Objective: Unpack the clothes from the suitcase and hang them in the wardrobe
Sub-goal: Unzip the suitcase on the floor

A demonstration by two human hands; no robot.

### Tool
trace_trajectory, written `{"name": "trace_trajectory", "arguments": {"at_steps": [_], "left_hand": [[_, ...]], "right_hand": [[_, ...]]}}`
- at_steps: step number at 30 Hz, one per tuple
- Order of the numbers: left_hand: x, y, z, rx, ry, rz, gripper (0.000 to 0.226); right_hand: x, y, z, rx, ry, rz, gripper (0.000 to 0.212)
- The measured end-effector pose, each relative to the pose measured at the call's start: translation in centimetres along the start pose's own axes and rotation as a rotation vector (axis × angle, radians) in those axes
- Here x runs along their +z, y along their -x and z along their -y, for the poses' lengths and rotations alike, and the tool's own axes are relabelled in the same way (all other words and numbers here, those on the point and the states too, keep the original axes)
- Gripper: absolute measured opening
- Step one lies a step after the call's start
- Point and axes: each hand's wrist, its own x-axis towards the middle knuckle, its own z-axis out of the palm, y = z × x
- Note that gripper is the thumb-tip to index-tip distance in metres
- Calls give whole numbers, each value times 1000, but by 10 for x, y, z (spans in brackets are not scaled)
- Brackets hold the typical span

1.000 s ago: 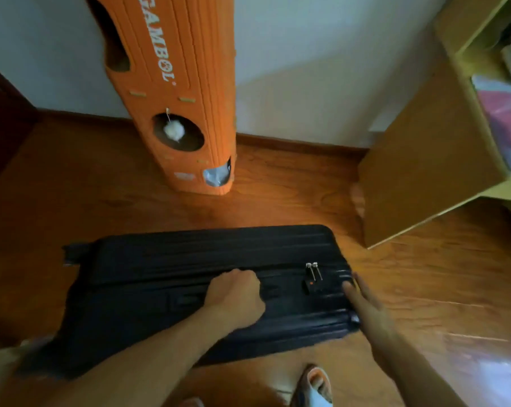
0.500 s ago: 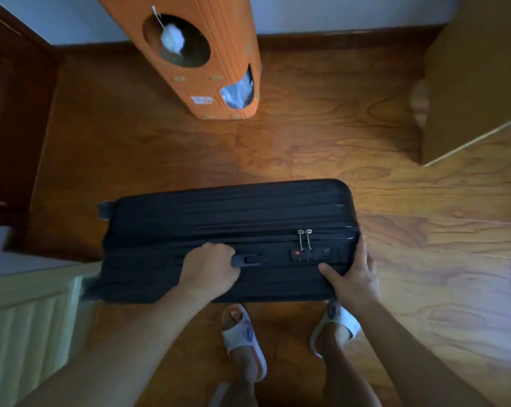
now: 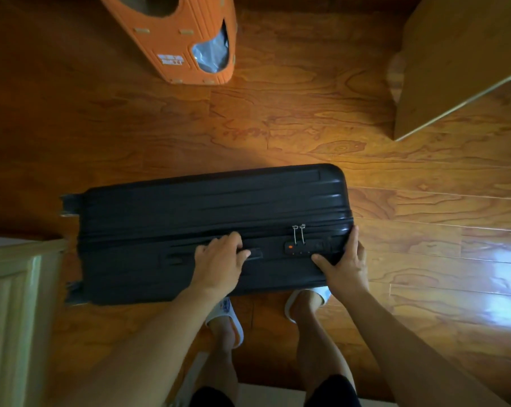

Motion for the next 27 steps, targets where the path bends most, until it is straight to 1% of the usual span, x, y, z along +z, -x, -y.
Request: {"name": "trace_trajectory", "arguments": {"at_steps": [2, 4, 7, 9, 11, 15, 17, 18, 20, 21, 22, 23, 25, 27], "left_hand": [[6, -5, -10, -46, 44, -2, 10], [11, -6, -7, -30, 63, -23, 12], [17, 4, 11, 76, 27, -65, 28], [21, 9, 19, 134, -12, -101, 35], [24, 9, 19, 139, -19, -110, 34], [28, 3, 14, 102, 62, -94, 28], [30, 3, 14, 113, 41, -102, 25], [31, 5, 15, 115, 34, -111, 24], [28, 6, 14, 115, 21, -111, 25], [26, 7, 14, 111, 18, -99, 26], [23, 7, 14, 105, 19, -89, 27], [21, 9, 15, 102, 21, -88, 28], [18, 14, 15, 92, 14, -116, 31], [18, 22, 16, 75, -3, -151, 33]], "right_hand": [[0, -2, 0, 0, -3, -2, 116], [-1, -3, 0, -6, 16, 6, 116], [-4, -2, 0, -6, 30, 27, 116], [-5, 0, 0, -6, 30, 38, 116], [-7, -1, 0, -8, 30, 40, 116], [-13, -1, 1, -5, 52, 92, 110], [-16, 4, 6, -6, 121, 43, 98], [-18, 8, 10, -40, 155, -30, 87], [-17, 17, 19, -185, 172, -187, 55], [-14, 20, 25, -253, 176, -218, 39], [-11, 20, 31, -293, 187, -208, 28], [-6, 19, 36, -306, 199, -177, 23], [3, 14, 48, -287, 211, -120, 27], [9, 8, 61, -230, 218, -100, 30]]}}
